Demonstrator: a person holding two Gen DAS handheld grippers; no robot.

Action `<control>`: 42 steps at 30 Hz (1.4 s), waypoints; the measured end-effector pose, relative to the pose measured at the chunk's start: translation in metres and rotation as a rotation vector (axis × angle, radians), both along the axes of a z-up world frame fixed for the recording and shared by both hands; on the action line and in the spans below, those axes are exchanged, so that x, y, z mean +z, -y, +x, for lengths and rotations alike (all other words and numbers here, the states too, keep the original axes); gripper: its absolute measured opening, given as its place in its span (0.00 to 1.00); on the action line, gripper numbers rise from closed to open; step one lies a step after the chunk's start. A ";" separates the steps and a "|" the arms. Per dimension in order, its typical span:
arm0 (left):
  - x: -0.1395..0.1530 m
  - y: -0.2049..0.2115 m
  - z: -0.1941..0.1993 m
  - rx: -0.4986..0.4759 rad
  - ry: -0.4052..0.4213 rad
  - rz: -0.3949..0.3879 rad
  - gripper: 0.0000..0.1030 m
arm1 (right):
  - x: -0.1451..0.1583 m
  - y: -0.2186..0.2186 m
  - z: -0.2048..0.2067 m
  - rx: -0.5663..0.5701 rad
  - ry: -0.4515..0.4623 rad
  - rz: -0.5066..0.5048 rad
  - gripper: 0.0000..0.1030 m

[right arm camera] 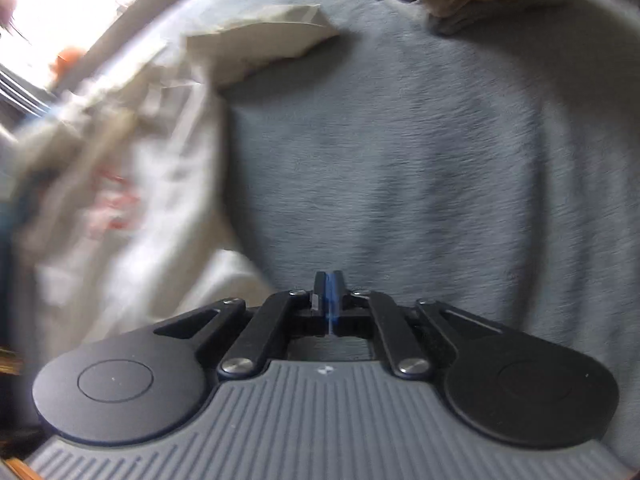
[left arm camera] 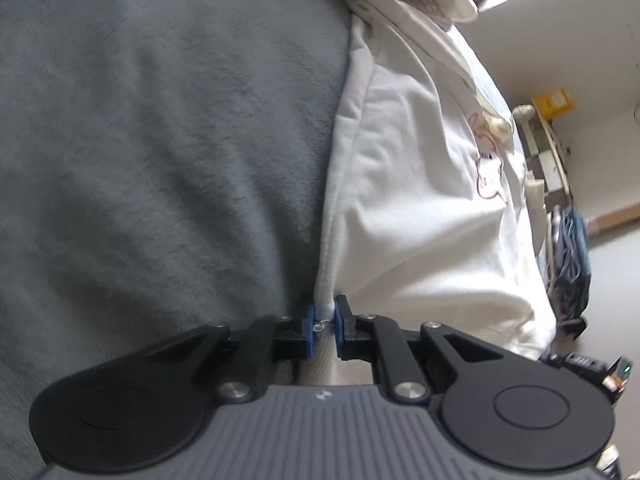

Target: Fold clothes

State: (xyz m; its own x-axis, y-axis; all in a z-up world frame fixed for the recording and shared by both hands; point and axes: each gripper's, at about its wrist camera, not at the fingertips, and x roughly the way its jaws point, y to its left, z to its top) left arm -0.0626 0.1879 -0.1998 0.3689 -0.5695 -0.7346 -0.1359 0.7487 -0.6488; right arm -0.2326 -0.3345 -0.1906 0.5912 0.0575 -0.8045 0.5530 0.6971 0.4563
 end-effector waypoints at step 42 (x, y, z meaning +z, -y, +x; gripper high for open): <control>0.139 0.001 -0.026 0.022 0.295 0.022 0.06 | 0.103 -0.027 0.039 0.198 0.282 0.033 0.02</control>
State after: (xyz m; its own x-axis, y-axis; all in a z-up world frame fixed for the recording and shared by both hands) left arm -0.0882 0.1873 -0.0612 0.5805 -0.5441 -0.6057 0.0400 0.7621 -0.6462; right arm -0.1937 -0.3077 -0.0881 0.7647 0.2161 -0.6071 0.2580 0.7606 0.5958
